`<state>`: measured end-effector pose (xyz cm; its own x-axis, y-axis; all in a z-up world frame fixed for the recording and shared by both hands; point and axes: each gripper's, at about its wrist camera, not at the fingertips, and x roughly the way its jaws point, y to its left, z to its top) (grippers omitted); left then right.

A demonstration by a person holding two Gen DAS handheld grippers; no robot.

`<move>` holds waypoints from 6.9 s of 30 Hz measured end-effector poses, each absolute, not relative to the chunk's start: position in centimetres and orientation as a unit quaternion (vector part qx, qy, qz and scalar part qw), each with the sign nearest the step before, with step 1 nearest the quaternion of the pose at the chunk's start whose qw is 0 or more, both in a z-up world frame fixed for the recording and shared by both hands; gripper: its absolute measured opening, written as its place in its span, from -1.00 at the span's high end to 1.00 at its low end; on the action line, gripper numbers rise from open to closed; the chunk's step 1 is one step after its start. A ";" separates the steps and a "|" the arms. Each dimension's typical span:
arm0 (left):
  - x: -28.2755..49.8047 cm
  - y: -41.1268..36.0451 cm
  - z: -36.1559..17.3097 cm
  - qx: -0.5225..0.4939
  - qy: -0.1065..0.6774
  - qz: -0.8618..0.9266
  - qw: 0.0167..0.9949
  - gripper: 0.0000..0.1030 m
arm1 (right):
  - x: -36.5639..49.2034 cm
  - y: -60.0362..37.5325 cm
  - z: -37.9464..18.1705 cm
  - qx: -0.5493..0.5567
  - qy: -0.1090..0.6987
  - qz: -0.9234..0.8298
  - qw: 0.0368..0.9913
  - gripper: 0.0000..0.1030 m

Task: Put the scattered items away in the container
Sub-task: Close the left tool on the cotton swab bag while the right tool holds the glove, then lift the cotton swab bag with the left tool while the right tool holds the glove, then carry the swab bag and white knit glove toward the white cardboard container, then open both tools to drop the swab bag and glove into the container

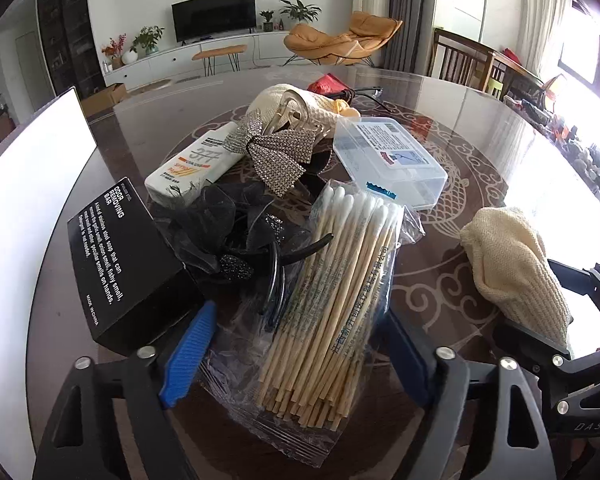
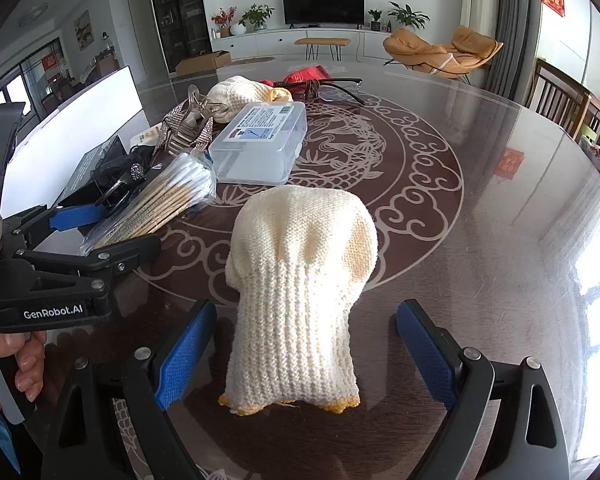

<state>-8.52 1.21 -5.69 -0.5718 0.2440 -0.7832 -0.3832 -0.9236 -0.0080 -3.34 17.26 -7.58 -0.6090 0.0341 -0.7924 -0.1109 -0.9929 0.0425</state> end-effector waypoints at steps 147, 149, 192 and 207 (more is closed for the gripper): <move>-4.1 -3.8 -6.6 -0.453 0.030 0.890 0.047 -1.00 | -7.5 16.9 -7.9 -0.451 -0.004 0.892 0.000 -0.82; -4.1 -3.8 -6.6 -0.453 0.030 0.890 0.047 -1.00 | -7.5 16.9 -7.9 -0.451 -0.004 0.892 0.000 -0.82; -2.5 -30.3 6.8 -0.389 -0.131 0.908 -0.087 0.33 | -11.9 -9.2 8.7 -0.320 -0.021 0.902 -0.290 0.22; -5.4 -41.2 2.5 -0.476 -0.125 0.847 -0.201 -0.25 | -20.5 -29.1 0.8 -0.468 -0.078 0.811 -0.342 -0.56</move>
<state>-5.40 -41.19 2.52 -0.4654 -0.2215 -0.8569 0.4597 -0.8878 -0.0202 -20.47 -29.07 0.77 -0.3280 -0.4815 -0.8128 0.6278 -0.7540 0.1933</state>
